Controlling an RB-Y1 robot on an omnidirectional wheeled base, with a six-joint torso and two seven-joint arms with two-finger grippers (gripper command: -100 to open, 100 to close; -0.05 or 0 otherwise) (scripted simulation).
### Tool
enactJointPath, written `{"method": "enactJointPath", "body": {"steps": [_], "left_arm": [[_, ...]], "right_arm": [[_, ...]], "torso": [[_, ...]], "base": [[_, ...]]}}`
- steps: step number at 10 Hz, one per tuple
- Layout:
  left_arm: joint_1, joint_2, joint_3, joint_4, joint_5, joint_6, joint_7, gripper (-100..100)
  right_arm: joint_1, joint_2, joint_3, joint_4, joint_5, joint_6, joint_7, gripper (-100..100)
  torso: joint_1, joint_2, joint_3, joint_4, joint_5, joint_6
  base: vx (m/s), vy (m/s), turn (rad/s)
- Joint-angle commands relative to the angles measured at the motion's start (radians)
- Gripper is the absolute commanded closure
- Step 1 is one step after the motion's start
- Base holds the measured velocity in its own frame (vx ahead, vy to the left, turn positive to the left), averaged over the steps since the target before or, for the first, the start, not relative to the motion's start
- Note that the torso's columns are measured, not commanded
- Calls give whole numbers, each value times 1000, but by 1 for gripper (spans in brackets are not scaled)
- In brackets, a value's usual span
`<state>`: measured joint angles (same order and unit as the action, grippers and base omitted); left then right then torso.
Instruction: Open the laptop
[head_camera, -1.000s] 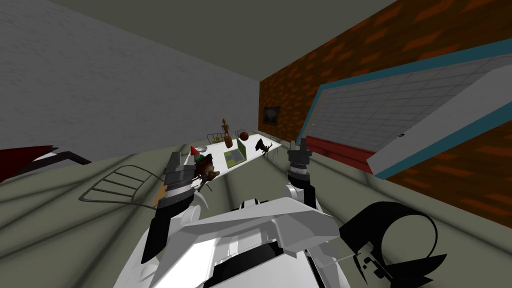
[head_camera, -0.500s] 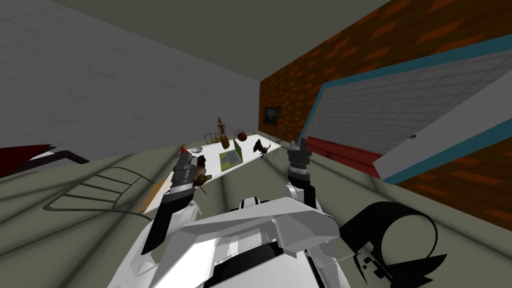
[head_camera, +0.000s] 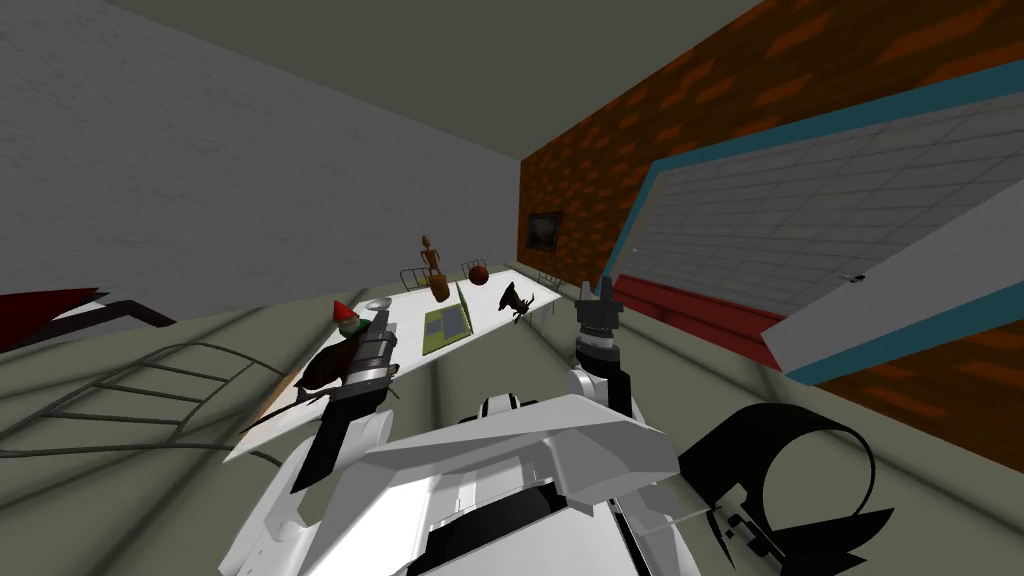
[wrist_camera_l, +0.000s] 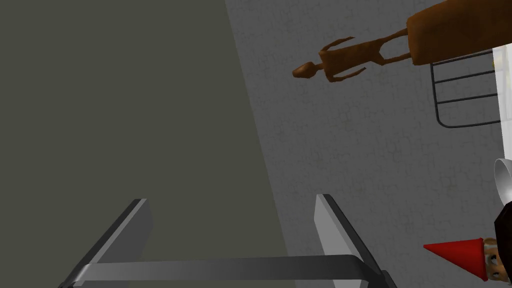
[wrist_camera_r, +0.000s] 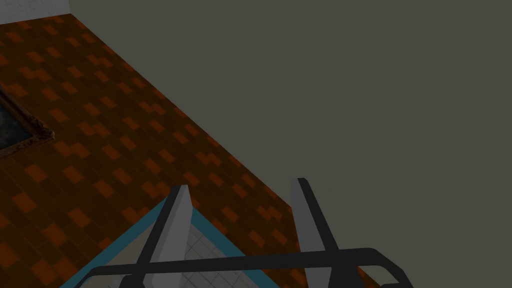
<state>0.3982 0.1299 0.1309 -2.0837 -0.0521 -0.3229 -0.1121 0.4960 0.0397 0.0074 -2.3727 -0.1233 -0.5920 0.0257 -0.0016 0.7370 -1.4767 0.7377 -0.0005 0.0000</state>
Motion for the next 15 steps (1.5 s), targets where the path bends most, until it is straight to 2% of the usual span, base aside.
{"method": "enactJointPath", "body": {"steps": [1,15], "left_arm": [[-21,-4,17,44,-14,51,-21,-100],[-112,-24,102,273,-85,303,-128,-100]], "right_arm": [[0,0,0,0,0,0,0,0],[0,0,0,0,0,0,0,0]], "torso": [[2,2,1,0,0,0],[3,2,1,0,1,0]], "base": [[114,-164,33],[112,-166,34]]}}
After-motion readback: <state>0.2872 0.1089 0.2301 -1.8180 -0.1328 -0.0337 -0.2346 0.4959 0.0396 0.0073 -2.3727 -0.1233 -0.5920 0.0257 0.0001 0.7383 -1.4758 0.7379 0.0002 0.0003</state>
